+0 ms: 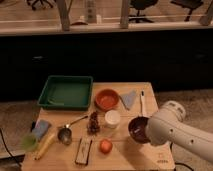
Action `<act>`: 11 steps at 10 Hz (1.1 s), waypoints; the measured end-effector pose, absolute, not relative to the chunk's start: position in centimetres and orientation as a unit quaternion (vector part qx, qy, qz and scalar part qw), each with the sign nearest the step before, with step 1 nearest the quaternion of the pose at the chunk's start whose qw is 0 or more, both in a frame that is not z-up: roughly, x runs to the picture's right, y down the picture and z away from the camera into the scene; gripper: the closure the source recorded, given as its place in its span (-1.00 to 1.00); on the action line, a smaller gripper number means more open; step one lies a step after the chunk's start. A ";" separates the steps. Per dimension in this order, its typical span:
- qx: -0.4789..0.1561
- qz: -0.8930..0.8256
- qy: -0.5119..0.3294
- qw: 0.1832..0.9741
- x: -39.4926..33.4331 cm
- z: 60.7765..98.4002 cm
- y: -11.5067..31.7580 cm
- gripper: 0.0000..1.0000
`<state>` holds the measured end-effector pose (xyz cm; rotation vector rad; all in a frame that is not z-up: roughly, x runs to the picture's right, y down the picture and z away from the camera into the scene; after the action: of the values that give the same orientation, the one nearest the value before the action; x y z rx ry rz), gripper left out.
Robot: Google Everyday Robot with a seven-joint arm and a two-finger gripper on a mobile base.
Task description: Stack bowls into tray
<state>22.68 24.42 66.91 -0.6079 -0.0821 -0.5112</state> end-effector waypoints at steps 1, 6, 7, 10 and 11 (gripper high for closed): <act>-0.295 -0.251 -0.039 0.921 22.6 66.3 23.4 0.95; -0.296 -0.262 -0.032 0.918 21.6 65.7 21.4 0.95; -0.294 -0.265 -0.033 0.918 21.3 65.8 21.1 0.95; -0.293 -0.274 -0.029 0.916 20.8 66.0 20.2 0.95; -0.291 -0.278 -0.029 0.915 20.5 66.0 19.8 0.95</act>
<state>20.51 19.84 66.04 -0.5998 -0.0595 -0.5718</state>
